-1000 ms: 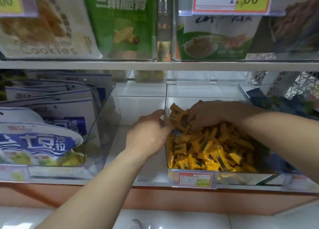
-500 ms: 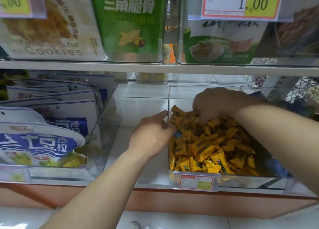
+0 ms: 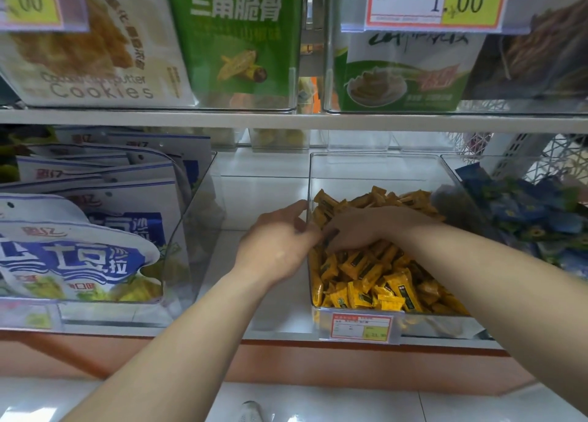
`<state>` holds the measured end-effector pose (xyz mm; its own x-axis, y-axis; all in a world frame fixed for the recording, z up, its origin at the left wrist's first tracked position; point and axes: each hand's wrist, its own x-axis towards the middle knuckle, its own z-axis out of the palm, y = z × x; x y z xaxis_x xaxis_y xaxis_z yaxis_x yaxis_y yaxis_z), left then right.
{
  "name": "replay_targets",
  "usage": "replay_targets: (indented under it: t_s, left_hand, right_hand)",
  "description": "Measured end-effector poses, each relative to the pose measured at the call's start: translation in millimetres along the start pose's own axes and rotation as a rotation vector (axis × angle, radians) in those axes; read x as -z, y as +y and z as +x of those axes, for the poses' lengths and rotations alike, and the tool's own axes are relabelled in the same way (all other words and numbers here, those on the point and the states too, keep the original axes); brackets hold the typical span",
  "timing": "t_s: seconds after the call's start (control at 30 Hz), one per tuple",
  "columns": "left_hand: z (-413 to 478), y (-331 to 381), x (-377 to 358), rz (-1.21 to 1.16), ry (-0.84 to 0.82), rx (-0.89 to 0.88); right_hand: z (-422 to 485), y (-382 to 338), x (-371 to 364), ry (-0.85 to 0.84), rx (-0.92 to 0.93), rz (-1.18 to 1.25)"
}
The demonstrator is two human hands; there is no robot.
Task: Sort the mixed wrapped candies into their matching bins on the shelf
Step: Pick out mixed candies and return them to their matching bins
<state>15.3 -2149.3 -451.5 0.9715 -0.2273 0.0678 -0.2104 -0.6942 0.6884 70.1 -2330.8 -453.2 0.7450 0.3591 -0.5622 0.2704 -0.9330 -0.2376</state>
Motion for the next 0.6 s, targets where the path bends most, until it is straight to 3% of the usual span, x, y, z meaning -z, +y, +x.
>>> replay_targets:
  t_s: [0.4,0.6]
  left_hand:
    - [1,4,-2,-0.005,0.014,0.035]
    - [3,6,-6,-0.032,0.043,0.010]
  right_hand:
    - [-44,21,-8,0.508,0.143,0.309]
    - [-96,37,-7,0.871,0.010,0.336]
